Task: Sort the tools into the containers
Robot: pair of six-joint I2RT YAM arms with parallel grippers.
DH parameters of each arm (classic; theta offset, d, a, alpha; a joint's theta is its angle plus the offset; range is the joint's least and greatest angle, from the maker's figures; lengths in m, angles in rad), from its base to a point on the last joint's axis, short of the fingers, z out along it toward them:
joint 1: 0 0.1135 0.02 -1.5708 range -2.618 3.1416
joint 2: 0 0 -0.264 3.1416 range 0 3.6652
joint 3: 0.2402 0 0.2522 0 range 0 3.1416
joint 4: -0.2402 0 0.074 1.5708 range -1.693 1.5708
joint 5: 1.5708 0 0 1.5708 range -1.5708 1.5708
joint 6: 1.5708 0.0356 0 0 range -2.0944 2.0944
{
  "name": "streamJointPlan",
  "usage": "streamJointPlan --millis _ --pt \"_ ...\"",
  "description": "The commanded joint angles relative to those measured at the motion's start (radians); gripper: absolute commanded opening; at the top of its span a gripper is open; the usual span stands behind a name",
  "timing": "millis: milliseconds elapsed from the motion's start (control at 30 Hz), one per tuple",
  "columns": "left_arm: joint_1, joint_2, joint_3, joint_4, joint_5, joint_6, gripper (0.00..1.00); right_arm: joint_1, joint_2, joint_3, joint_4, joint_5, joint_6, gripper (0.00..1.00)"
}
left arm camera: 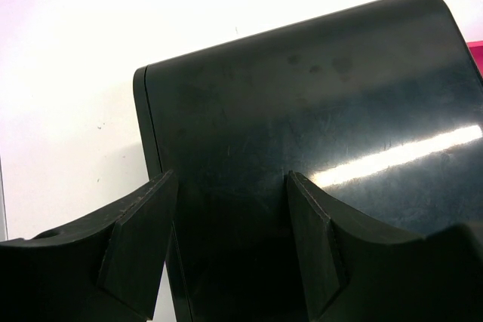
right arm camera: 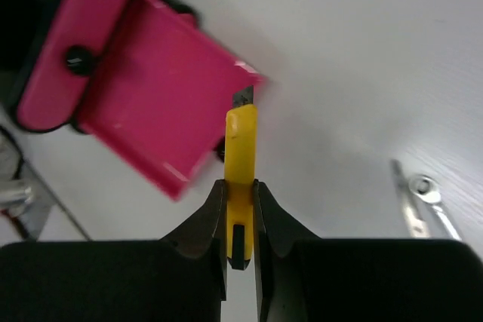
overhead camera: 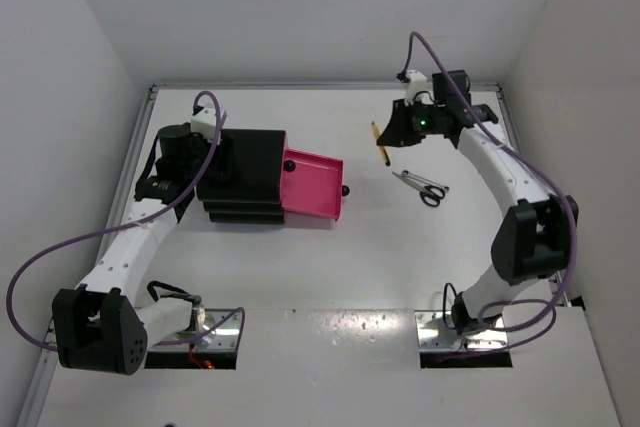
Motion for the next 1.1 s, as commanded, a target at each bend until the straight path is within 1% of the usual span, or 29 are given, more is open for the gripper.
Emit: streamJointPlan --millis 0,67,133,233,267,467,567,700,733,767,800,933,1000,1033,1067 --pt "-0.01 -0.01 -0.003 -0.068 -0.014 -0.002 0.66 0.112 -0.04 -0.096 0.13 -0.163 0.1 0.02" --pt "-0.01 -0.01 -0.003 -0.068 -0.014 -0.002 0.66 0.181 -0.04 -0.107 0.176 -0.172 0.128 0.02" --pt "-0.01 -0.01 -0.003 -0.068 -0.014 -0.002 0.66 0.241 0.013 -0.081 0.196 -0.155 0.154 0.02" --pt "-0.01 -0.01 -0.003 -0.077 -0.014 -0.002 0.66 0.284 0.058 -0.072 0.246 -0.155 0.211 0.02" --pt "-0.01 -0.01 -0.003 -0.077 -0.014 -0.002 0.66 0.307 0.081 -0.081 0.298 -0.155 0.228 0.02" --pt "-0.01 -0.01 -0.003 -0.077 -0.014 -0.002 0.66 0.377 0.191 -0.035 0.321 -0.091 0.24 0.02" --pt "-0.01 -0.01 -0.003 -0.077 -0.005 -0.002 0.66 0.388 0.223 -0.035 0.335 -0.068 0.231 0.03" --pt "-0.01 -0.01 -0.003 -0.077 -0.005 -0.002 0.66 0.406 0.269 -0.014 0.344 -0.068 0.231 0.13" --pt "-0.01 -0.01 -0.003 -0.077 -0.005 -0.002 0.66 0.407 0.269 -0.014 0.355 -0.068 0.231 0.2" --pt "-0.01 -0.01 -0.003 -0.077 0.004 -0.002 0.66 0.407 0.269 -0.014 0.355 -0.059 0.231 0.24" --pt "-0.01 -0.01 -0.003 -0.077 0.004 -0.002 0.66 0.407 0.269 -0.003 0.364 -0.059 0.231 0.32" --pt "-0.01 0.001 -0.003 -0.077 0.004 -0.002 0.66 0.407 0.269 0.008 0.375 -0.059 0.251 0.49" --pt "-0.01 0.001 -0.003 -0.077 0.004 -0.002 0.66 0.397 0.25 0.008 0.375 -0.069 0.251 0.49" --pt "-0.01 0.001 -0.003 -0.077 0.004 -0.002 0.66 0.381 0.213 0.008 0.375 -0.085 0.263 0.49" --pt "-0.01 0.001 -0.003 -0.077 0.004 -0.002 0.66 0.365 0.188 -0.027 0.384 -0.121 0.281 0.49"
